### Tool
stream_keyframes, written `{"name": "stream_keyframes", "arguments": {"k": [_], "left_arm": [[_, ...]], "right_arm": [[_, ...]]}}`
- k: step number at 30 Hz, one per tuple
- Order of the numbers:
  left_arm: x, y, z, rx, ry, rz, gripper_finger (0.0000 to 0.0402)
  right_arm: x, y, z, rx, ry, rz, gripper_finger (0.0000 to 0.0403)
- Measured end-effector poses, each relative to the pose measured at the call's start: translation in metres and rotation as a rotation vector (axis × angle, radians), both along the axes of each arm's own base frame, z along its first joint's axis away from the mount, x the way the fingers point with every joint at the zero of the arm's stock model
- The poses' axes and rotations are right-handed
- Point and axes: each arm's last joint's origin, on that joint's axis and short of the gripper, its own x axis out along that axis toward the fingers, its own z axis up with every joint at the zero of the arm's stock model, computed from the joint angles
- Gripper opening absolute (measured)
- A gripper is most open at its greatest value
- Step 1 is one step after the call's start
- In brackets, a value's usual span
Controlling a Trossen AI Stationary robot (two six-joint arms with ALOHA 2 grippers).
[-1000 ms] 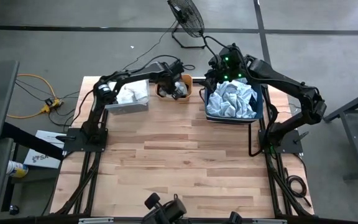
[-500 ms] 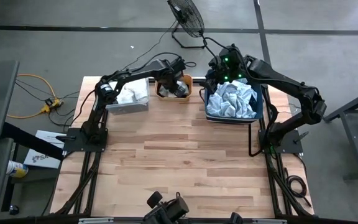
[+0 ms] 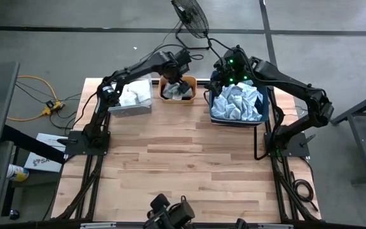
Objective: Pick & Place Cloths
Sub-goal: Put the light gray sock into the yellow bin
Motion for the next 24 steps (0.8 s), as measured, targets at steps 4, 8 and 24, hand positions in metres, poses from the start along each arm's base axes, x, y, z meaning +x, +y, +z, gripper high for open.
{"name": "stream_keyframes", "arguments": {"k": [4,8,24], "left_arm": [[-0.001,0.0,0.016,0.013,-0.019,0.0,0.0345],[-0.004,-0.003,0.032,0.026,-0.019,-0.022,0.0332],[-0.011,-0.01,0.051,0.028,-0.071,-0.152,0.0159]], "right_arm": [[0.0,0.0,0.0,0.009,-0.002,0.002,0.0274],[0.0,0.001,0.0,0.035,-0.007,-0.021,0.0274],[-0.007,0.006,0.01,0.155,-0.076,-0.146,0.0274]]}}
